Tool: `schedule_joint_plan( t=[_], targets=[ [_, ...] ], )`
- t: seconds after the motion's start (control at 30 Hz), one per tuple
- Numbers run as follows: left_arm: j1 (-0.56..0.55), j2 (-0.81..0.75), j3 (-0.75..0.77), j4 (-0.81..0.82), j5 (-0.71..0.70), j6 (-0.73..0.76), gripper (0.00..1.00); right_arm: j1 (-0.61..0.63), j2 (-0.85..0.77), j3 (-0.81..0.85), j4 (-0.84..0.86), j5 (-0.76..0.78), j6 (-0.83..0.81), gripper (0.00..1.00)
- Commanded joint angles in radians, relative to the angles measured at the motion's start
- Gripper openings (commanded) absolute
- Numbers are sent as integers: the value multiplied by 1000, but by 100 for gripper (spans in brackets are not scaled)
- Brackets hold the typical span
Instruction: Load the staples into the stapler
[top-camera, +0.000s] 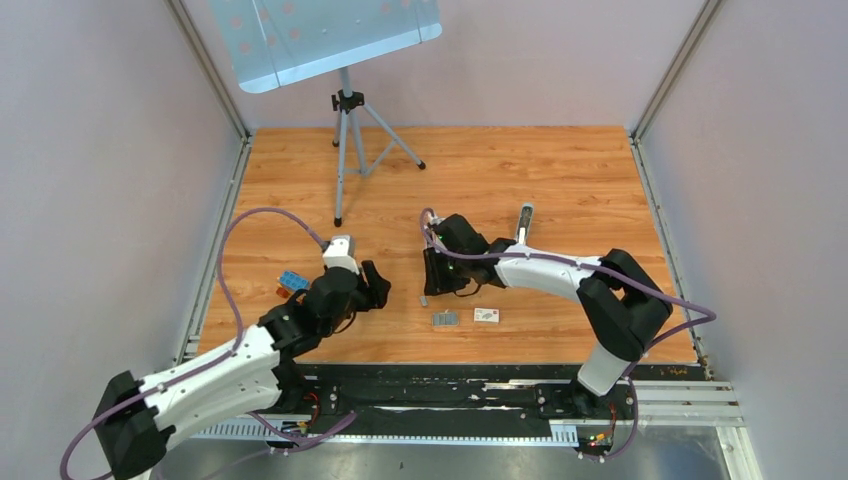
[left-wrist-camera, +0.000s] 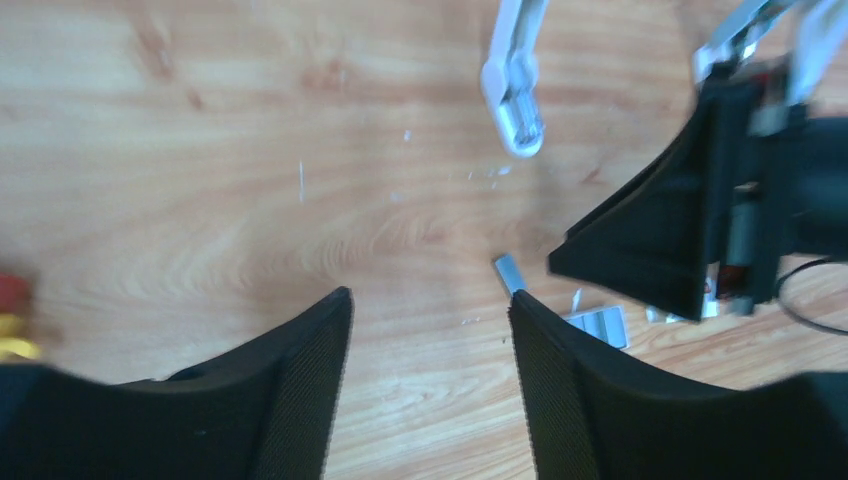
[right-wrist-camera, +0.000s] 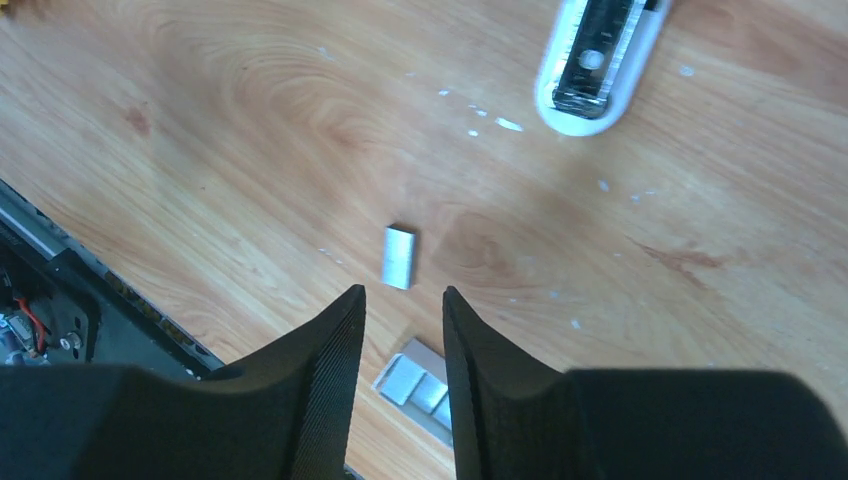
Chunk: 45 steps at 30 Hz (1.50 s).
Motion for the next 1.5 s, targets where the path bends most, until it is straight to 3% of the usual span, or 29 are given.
schedule_joint_plan(
  t=[0.0,0.13,0.23,0.47,1.47],
  targets=[
    [10,-138,121,-210,-88,126,67,81,22,80,-138,156,-11,40],
    [10,-237,227,-341,-116,193,80,127,77,146,-185,210,-13,42],
    [10,-299,282,-401,-104,241,99,152,111,188,-211,234,-16,43],
    [10,-399,337,-509,-144,332,100,193,180,276,-281,320,-38,42],
    [10,-560,322,-540,-169,347,100,239,265,331,-357,382,-46,25]
  ],
)
